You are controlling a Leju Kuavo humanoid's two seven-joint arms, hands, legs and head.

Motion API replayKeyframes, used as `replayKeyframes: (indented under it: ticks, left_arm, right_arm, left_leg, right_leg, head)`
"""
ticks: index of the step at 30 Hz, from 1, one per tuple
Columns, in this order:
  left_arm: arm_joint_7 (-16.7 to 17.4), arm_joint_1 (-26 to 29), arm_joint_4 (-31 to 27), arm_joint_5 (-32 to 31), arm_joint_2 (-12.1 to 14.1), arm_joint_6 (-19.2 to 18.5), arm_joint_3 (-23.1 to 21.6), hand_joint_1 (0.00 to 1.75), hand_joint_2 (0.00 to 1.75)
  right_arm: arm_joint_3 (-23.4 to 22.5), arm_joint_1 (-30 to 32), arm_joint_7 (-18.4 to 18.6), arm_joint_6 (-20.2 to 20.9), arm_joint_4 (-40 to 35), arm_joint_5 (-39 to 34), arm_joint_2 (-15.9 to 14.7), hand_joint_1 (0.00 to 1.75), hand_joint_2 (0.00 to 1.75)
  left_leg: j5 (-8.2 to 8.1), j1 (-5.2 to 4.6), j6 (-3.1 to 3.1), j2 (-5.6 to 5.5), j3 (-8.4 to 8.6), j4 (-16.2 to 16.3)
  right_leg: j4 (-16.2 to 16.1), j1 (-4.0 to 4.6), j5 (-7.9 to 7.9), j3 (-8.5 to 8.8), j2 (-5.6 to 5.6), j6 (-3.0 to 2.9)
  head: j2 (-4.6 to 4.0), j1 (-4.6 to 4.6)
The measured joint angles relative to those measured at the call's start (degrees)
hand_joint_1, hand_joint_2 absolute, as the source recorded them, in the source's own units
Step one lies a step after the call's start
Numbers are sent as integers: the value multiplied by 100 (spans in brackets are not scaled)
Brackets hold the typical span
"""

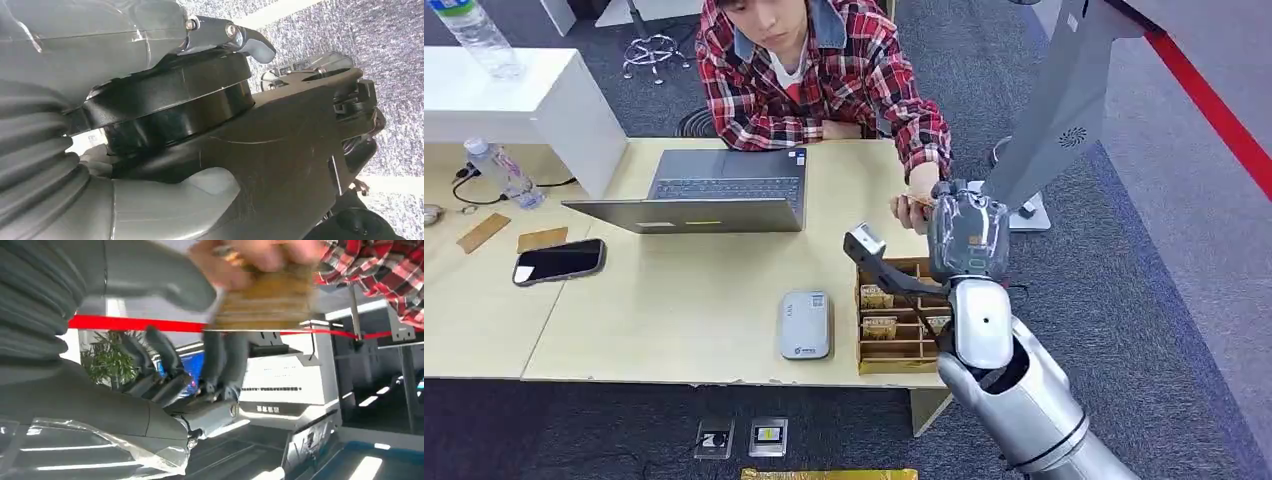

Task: Pass the card to the sensor for recognition and then transmit it.

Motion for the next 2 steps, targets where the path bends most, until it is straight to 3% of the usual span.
replayKeyframes:
  ticks: [2]
  left_arm:
    - [0,0,0,0,0,0,0,0,175]
  right_arm:
    - [28,-1,0,-41,63,0,13,0,175]
  left_leg:
    - [0,0,0,0,0,0]
  right_leg:
    - [0,0,0,0,0,0]
  head:
    - [0,0]
